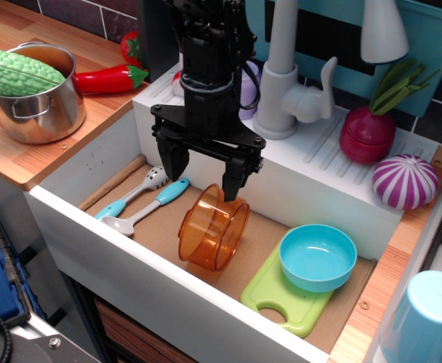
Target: Flip orange pot upright in sink
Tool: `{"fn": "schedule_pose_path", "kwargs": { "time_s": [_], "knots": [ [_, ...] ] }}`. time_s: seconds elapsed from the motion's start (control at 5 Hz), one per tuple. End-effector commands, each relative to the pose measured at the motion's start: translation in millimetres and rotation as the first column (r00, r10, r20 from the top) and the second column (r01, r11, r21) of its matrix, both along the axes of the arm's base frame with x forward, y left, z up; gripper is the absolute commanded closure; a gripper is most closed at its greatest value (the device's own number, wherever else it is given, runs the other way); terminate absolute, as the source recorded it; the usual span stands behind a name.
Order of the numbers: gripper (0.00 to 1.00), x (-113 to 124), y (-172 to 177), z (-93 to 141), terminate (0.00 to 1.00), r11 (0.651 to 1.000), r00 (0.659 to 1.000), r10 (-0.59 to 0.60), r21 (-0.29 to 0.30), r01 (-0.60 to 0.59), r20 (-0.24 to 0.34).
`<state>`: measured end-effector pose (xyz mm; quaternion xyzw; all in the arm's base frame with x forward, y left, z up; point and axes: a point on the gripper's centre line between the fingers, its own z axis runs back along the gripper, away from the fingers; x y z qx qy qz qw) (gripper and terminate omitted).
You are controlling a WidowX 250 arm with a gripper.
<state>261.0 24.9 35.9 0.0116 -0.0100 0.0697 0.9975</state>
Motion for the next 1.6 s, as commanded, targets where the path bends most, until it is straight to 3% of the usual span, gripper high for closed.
{"fn": "schedule_pose_path", "kwargs": {
  "time_s": [0.0,0.4,0.8,1.0,1.4],
  "knots": [
    [0.0,0,0,0,0.0,1.0,1.0,0.0,0.0,0.0,0.0],
    [0.0,-2,25,-8,0.0,0.997,0.994,-0.041,-0.056,0.047,0.098],
    [0.0,2,30,-21,0.0,0.973,0.981,0.003,-0.228,0.041,0.191],
    [0.0,4,26,-34,0.0,0.943,0.965,0.044,-0.328,0.046,0.26],
    [0.0,12,17,-38,0.0,0.921,0.97,0.054,-0.388,0.044,0.237]
  ]
}}
